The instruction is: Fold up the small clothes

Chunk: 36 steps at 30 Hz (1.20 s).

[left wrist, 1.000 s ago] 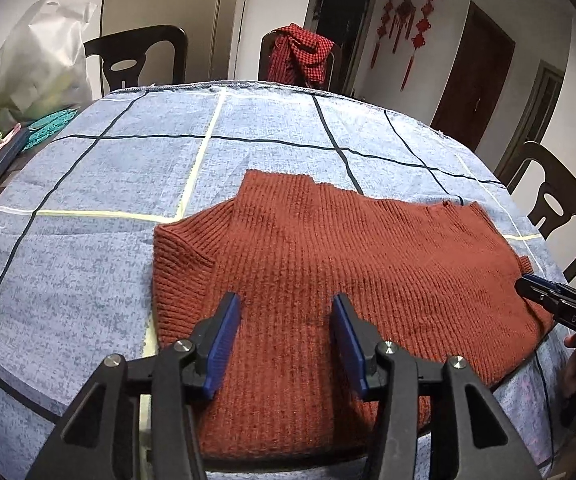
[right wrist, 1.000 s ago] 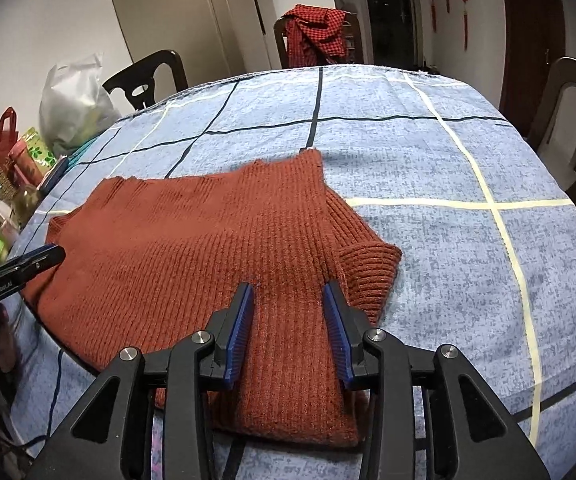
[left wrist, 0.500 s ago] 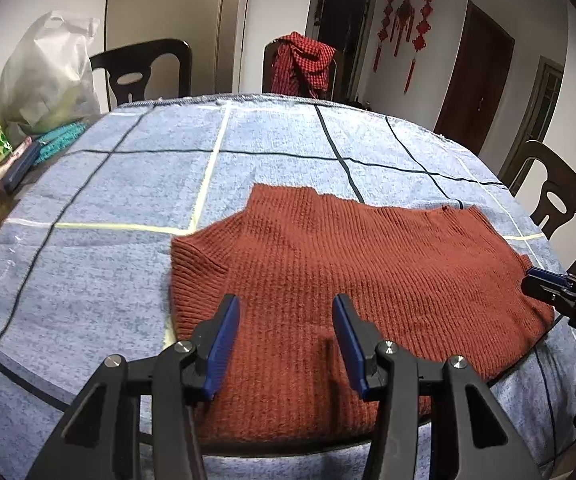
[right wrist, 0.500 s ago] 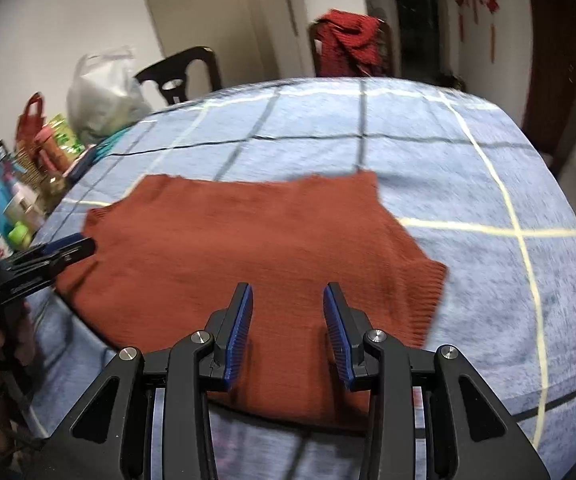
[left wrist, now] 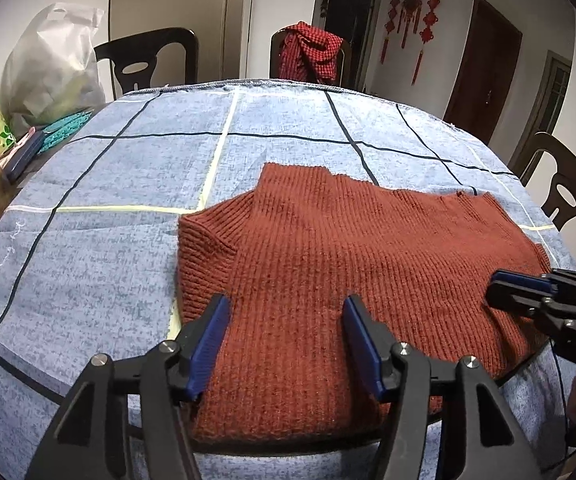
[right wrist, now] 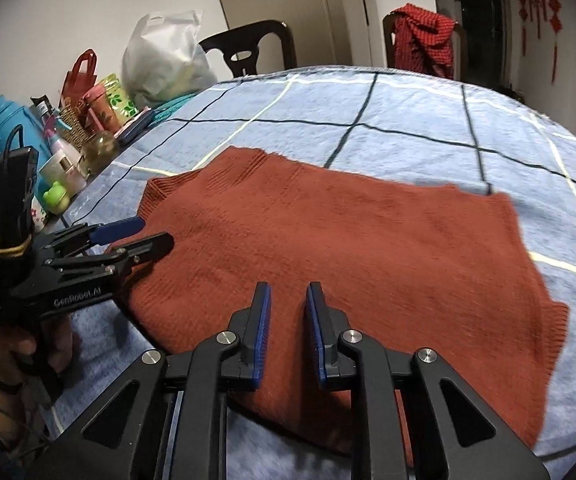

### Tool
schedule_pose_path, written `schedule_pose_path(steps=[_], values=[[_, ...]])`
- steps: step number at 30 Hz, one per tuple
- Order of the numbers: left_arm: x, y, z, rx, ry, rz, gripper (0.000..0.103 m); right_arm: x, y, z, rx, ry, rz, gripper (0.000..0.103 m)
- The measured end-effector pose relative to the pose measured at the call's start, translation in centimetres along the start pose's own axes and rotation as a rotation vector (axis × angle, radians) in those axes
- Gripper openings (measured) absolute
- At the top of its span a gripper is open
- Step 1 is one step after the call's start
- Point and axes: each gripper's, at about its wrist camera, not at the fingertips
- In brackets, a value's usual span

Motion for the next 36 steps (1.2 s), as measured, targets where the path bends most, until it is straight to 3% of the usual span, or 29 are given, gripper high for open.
schedule_pose_path(steps=[6, 17, 30, 36], values=[[0.2, 0.0, -0.3, -0.012, -0.004, -0.01, 0.065, 1.7, 1.0, 0.6, 0.046, 0.04, -0.028, 0.019], [0.3, -0.1, 0.0, -0.006, -0.001, -0.015, 0.067, 2.7, 2.8, 0.4, 0.05, 0.02, -0.023, 0.019], [0.5, 0.0, 0.3, 0.009, 0.006, -0.022, 0.071, -0.9, -1.1, -1.7, -0.018, 0.045, 0.016, 0.019], [0.5, 0.0, 0.5, 0.019, 0.022, -0.024, 0.071, 0.0, -2.3, -1.5, -0.01, 0.06, -0.005, 0.018]])
Point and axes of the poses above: each gripper's, at about its wrist camera, not at the fingertips, and x roughly the way its jaws point, z to its right, y to its top, and after that the axes turned 6 degrees about x, right-handed
